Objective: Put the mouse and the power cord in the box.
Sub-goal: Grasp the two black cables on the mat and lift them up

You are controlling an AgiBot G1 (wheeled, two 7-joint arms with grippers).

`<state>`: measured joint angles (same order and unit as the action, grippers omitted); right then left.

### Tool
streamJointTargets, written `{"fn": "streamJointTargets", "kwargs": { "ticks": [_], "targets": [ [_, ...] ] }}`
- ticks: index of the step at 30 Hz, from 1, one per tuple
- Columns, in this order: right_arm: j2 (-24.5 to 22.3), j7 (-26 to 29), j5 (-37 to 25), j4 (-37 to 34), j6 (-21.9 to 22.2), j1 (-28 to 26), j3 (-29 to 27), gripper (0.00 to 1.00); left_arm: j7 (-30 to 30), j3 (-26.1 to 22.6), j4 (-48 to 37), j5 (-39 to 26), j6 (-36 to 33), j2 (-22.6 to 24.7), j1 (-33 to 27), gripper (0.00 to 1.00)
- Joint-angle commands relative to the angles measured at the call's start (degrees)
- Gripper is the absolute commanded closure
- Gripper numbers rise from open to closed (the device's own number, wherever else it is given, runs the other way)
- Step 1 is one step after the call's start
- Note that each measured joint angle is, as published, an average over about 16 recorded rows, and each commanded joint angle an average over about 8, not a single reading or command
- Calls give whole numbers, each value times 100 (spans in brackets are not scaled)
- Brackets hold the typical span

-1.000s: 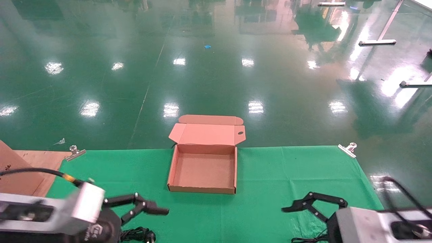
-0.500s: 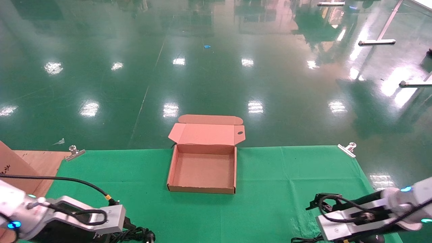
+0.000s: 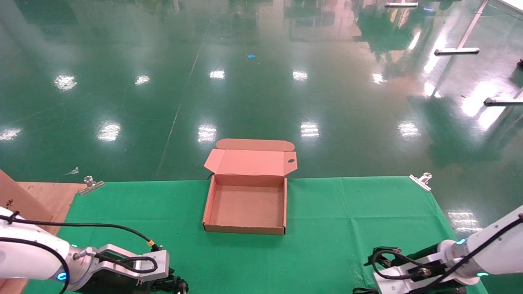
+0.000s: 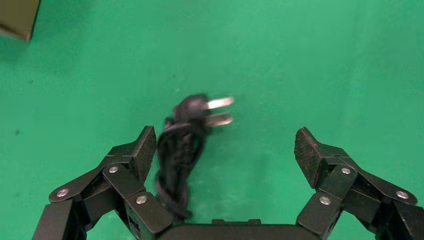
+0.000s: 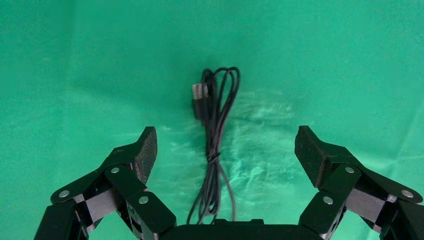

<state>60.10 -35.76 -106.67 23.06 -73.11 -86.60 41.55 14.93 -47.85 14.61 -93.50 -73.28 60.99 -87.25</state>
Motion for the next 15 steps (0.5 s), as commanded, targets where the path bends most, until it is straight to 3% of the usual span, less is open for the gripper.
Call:
{"fn": "streamJointTargets", "kwargs": {
  "ticks": [1, 8, 15],
  "targets": [
    [117, -230, 22, -350, 121, -36, -11, 0, 158, -21, -283, -48, 158, 120, -18, 0],
    [393, -733, 28, -1153, 406, -123, -15, 0, 389, -11, -788, -101, 975, 299, -18, 0],
    [560, -954, 39, -1660, 729, -194, -31, 3, 535, 55, -1029, -18, 1191, 352, -40, 0]
  ]
}}
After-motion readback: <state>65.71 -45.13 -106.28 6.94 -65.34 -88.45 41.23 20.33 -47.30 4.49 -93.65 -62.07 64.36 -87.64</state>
